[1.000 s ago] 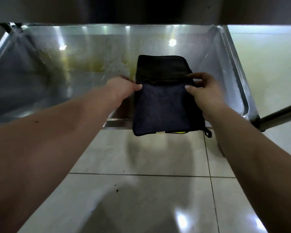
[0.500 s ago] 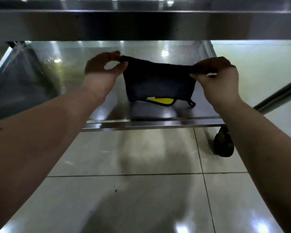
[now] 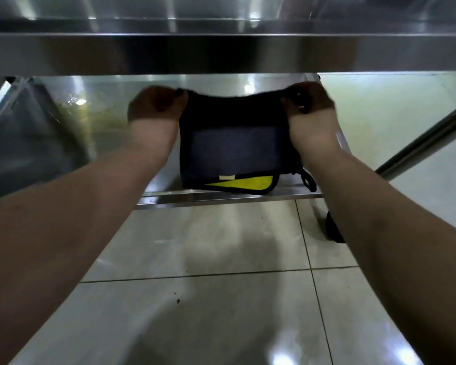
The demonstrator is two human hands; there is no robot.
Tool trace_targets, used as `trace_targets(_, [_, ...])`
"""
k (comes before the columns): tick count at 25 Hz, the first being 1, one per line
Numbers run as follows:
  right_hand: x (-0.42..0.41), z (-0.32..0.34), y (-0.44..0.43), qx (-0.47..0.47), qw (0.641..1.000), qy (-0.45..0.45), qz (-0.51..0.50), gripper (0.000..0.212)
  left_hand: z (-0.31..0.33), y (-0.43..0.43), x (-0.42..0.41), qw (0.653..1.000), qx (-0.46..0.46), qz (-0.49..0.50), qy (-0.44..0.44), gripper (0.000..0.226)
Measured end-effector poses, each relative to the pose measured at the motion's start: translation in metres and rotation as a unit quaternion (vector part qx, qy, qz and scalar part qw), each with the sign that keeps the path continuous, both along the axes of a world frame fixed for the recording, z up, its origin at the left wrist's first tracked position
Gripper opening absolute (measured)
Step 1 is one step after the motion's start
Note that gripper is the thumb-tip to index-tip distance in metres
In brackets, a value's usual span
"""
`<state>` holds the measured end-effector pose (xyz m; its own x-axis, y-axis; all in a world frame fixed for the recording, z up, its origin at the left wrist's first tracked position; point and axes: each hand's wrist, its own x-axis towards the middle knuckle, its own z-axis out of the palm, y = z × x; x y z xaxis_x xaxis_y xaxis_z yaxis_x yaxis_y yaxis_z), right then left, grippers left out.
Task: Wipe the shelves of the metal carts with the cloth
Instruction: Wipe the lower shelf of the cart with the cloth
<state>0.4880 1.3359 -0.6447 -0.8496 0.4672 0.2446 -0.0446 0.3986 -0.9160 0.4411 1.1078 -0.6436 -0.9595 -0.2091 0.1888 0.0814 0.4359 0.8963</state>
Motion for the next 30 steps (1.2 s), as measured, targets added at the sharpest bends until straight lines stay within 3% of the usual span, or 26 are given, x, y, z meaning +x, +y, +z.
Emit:
trace_targets(2, [-0.015, -0.033, -0.004, 0.003, 0.995, -0.097, 0.008, 0.027, -0.032, -0.007, -0.003, 0.993, -0.003, -0.006, -0.12, 0.02])
trace_targets(4, [-0.01, -0.063, -0.012, 0.021, 0.986, -0.165, 0.028, 0.039, -0.063, -0.024, 0.003, 0.981, -0.09, -0.028, -0.171, 0.042])
trace_targets(7, [0.005, -0.091, -0.022, 0.117, 0.975, -0.155, 0.108, 0.044, -0.087, -0.035, 0.013, 0.96, -0.247, -0.115, -0.057, 0.045])
trace_targets(9, [0.01, -0.102, -0.017, 0.148, 0.97, -0.153, 0.12, 0.042, -0.09, -0.013, 0.015, 0.934, -0.289, -0.212, 0.0, 0.048])
trace_targets(11, [0.009, -0.108, -0.007, 0.165, 0.971, -0.136, 0.105, 0.041, -0.09, 0.028, 0.017, 0.909, -0.308, -0.282, -0.012, 0.054])
trace_targets(13, [-0.002, -0.109, -0.001, 0.151, 0.976, -0.131, 0.091, 0.039, -0.093, 0.064, 0.015, 0.899, -0.325, -0.281, -0.087, 0.06])
trace_targets(15, [-0.018, -0.108, -0.001, 0.159, 0.972, -0.15, 0.081, 0.034, -0.104, 0.081, 0.014, 0.866, -0.411, -0.254, -0.129, 0.065])
trace_targets(17, [-0.031, -0.11, -0.005, 0.198, 0.966, -0.121, 0.113, 0.028, -0.116, 0.069, 0.016, 0.834, -0.489, -0.232, -0.11, 0.069])
trace_targets(20, [-0.039, -0.116, -0.015, 0.192, 0.959, -0.094, 0.188, 0.034, -0.12, 0.009, 0.014, 0.835, -0.502, -0.197, -0.108, 0.071])
trace_targets(22, [-0.048, -0.118, -0.029, 0.239, 0.933, -0.168, 0.211, 0.042, -0.116, -0.034, 0.006, 0.828, -0.512, -0.182, -0.139, 0.073])
trace_targets(24, [-0.053, -0.122, -0.044, 0.358, 0.879, -0.242, 0.2, 0.049, -0.109, -0.048, 0.007, 0.818, -0.52, -0.179, -0.167, 0.07])
trace_targets(27, [-0.049, -0.127, -0.055, 0.466, 0.823, -0.273, 0.175, 0.056, -0.113, -0.028, 0.023, 0.806, -0.53, -0.164, -0.204, 0.061])
trace_targets(30, [-0.046, -0.131, -0.056, 0.491, 0.809, -0.277, 0.166, 0.058, -0.116, -0.018, 0.005, 0.811, -0.531, -0.145, -0.199, 0.061])
